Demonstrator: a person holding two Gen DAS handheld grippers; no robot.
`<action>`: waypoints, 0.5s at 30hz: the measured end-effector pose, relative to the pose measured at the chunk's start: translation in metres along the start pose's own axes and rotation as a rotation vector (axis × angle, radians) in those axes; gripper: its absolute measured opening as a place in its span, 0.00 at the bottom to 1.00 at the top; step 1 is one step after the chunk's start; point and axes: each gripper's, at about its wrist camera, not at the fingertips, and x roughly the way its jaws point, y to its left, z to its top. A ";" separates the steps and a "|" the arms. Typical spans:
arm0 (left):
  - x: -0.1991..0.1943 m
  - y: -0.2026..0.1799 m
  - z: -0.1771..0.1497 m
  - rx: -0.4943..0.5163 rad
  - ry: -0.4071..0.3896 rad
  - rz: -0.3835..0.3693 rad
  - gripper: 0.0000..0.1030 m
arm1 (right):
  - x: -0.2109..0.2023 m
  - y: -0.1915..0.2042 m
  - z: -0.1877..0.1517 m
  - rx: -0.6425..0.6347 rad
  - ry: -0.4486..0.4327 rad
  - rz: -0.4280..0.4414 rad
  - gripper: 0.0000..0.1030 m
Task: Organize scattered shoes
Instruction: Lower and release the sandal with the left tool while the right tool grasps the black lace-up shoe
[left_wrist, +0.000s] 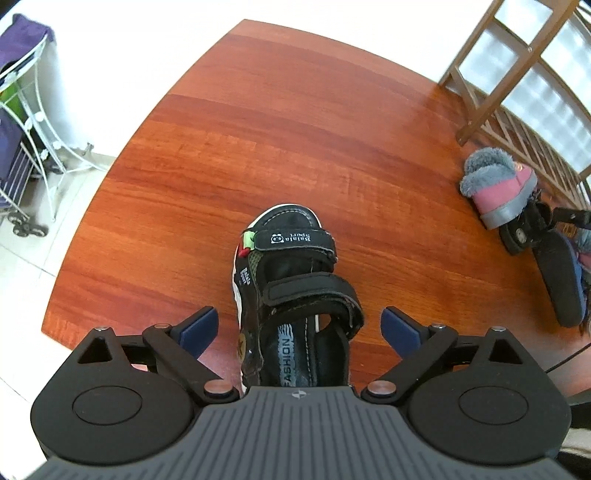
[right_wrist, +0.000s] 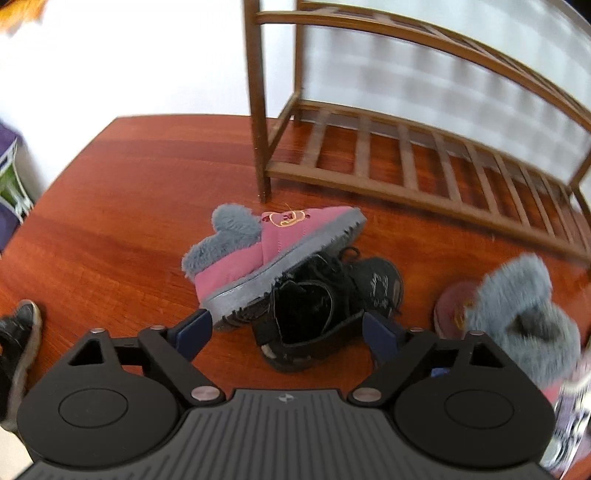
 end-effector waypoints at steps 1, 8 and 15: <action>-0.004 0.000 -0.001 -0.008 -0.003 0.009 0.93 | 0.004 0.000 0.000 -0.012 0.008 0.006 0.82; -0.017 -0.002 -0.005 -0.021 -0.021 0.026 0.93 | 0.031 0.002 -0.002 -0.099 0.062 0.048 0.35; -0.019 -0.019 0.006 0.031 -0.022 0.033 0.93 | 0.029 0.000 -0.017 -0.135 0.116 0.109 0.23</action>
